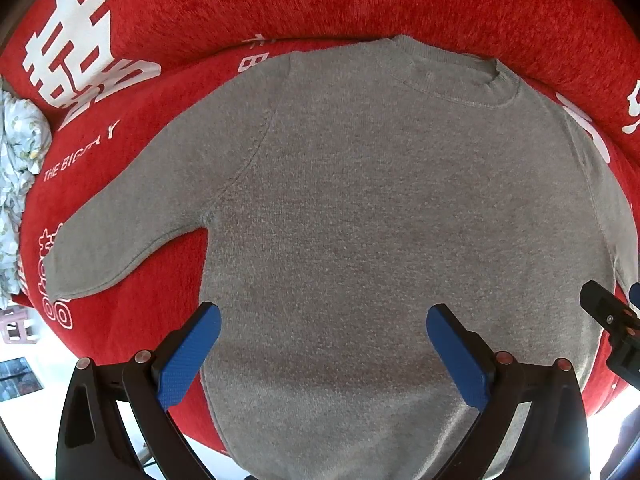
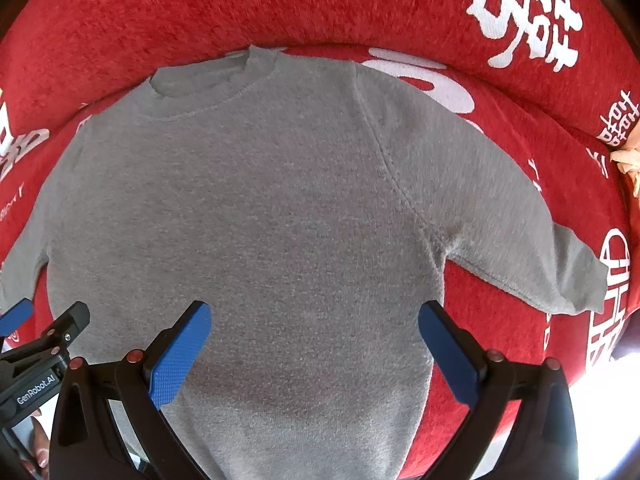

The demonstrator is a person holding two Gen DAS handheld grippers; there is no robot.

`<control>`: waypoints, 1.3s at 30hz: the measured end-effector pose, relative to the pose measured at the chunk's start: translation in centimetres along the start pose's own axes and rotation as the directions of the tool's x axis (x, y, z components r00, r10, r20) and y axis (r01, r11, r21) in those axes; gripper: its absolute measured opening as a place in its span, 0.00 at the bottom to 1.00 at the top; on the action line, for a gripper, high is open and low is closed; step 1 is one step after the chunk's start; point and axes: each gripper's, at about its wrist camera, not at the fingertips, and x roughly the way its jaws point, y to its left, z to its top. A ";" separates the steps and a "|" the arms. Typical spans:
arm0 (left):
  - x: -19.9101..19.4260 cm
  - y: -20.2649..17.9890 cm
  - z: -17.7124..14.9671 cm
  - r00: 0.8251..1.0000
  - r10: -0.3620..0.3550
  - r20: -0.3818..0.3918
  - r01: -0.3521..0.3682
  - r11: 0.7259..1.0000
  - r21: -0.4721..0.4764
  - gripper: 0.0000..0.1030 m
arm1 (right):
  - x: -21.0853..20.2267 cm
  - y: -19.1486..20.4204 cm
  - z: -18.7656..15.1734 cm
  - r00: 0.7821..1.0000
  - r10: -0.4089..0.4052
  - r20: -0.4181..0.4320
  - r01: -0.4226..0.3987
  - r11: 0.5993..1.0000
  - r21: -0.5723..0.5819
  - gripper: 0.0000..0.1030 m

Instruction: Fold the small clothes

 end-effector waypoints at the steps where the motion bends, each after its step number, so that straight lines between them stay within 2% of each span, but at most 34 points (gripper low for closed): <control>1: 0.0 0.0 0.0 1.000 0.001 0.000 -0.001 1.000 0.000 1.00 | -0.1 0.1 0.0 1.000 0.000 0.002 0.000 1.000 0.003 1.00; 39: -0.8 0.5 0.2 1.000 0.006 0.006 -0.006 1.000 -0.016 1.00 | -0.4 0.1 0.2 1.000 0.018 0.000 -0.018 1.000 0.016 1.00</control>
